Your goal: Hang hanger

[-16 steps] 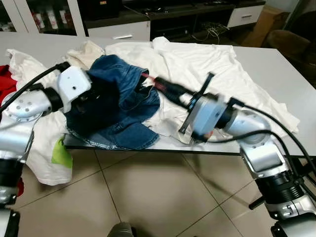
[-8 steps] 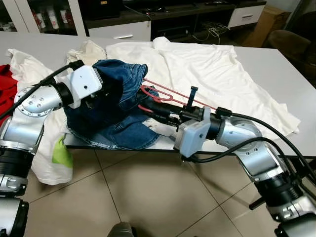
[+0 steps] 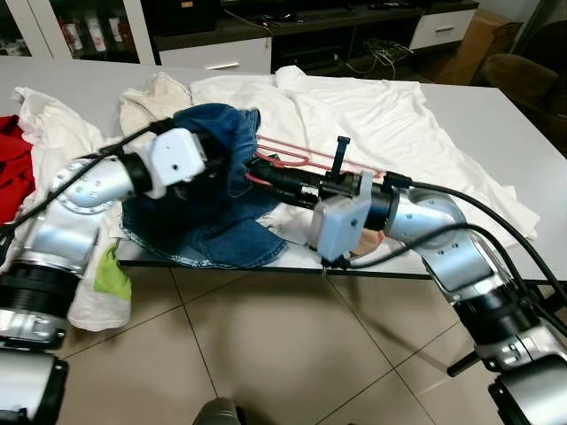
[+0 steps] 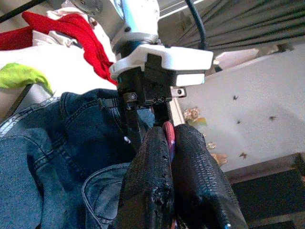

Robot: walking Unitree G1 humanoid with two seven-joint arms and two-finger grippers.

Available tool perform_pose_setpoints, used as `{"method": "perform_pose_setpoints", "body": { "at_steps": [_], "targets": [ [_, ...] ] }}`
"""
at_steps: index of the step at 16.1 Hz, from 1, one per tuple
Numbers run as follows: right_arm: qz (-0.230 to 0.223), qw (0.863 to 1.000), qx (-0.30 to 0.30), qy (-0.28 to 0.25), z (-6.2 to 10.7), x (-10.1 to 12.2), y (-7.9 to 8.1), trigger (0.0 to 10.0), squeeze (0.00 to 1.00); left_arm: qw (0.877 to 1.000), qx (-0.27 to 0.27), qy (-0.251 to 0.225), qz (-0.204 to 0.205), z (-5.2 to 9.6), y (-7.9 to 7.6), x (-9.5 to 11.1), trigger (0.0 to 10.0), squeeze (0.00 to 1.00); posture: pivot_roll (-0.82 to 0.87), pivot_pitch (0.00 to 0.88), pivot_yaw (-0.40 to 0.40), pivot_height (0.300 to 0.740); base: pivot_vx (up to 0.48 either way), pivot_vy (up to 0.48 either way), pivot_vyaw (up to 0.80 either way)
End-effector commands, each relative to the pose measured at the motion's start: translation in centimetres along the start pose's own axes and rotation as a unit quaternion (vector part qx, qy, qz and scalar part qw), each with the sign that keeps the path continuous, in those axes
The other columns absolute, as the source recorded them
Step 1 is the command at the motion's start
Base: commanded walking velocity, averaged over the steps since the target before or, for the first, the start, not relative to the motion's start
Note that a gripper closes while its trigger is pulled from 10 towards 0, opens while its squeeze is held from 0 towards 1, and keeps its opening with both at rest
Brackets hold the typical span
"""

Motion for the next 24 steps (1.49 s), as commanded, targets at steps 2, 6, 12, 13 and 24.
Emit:
{"method": "perform_pose_setpoints", "body": {
  "at_steps": [2, 6, 12, 13, 24],
  "targets": [
    [-0.001, 1.000, -0.014, -0.008, -0.2, -0.1, -1.1, 10.0, 0.00, 1.000, -0.012, -0.004, -0.020, -0.5, -0.2, 0.5, 10.0, 0.00, 0.19, 0.000, -0.021, 0.740, 0.000, 0.000, 0.00],
    [-0.012, 1.000, 0.005, -0.010, 0.1, -0.3, -0.8, 10.0, 0.00, 1.000, -0.007, -0.004, -0.028, -0.4, -0.2, 0.3, 10.0, 0.00, 0.19, 0.000, -0.022, 0.740, 0.000, 0.000, 0.00],
    [-0.026, 0.999, 0.008, -0.024, 0.2, 0.1, -0.6, 10.0, 0.00, 0.999, -0.002, -0.011, -0.036, -0.6, -0.1, 0.6, 10.0, 0.00, 0.19, 0.000, -0.021, 0.740, 0.000, 0.000, 0.00],
    [-0.027, 0.999, 0.009, -0.021, 0.2, -0.1, -0.6, 10.0, 0.00, 0.999, 0.001, -0.022, -0.039, -0.7, 0.0, 1.0, 10.0, 0.00, 0.19, 0.000, -0.021, 0.740, 0.000, 0.000, 0.00],
    [-0.034, 0.999, -0.015, -0.012, -0.1, -0.7, -1.1, 10.0, 0.00, 0.999, -0.050, -0.018, -0.003, -0.4, -2.1, -0.2, 0.0, 0.26, 0.20, 0.000, -0.016, 0.740, 0.000, 0.000, 0.00]
  ]
}}
Point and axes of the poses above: a point about 5 cm out from each wrist's last joint towards the gripper, its own z axis pointing back from the gripper into the wrist, its own x axis along the axis of the wrist's last joint, y = z × x, the point moved 2 cm from there along -z, pointing out of the wrist towards the gripper, and after that the axes turned 7 degrees about z, right-handed, at the moved point
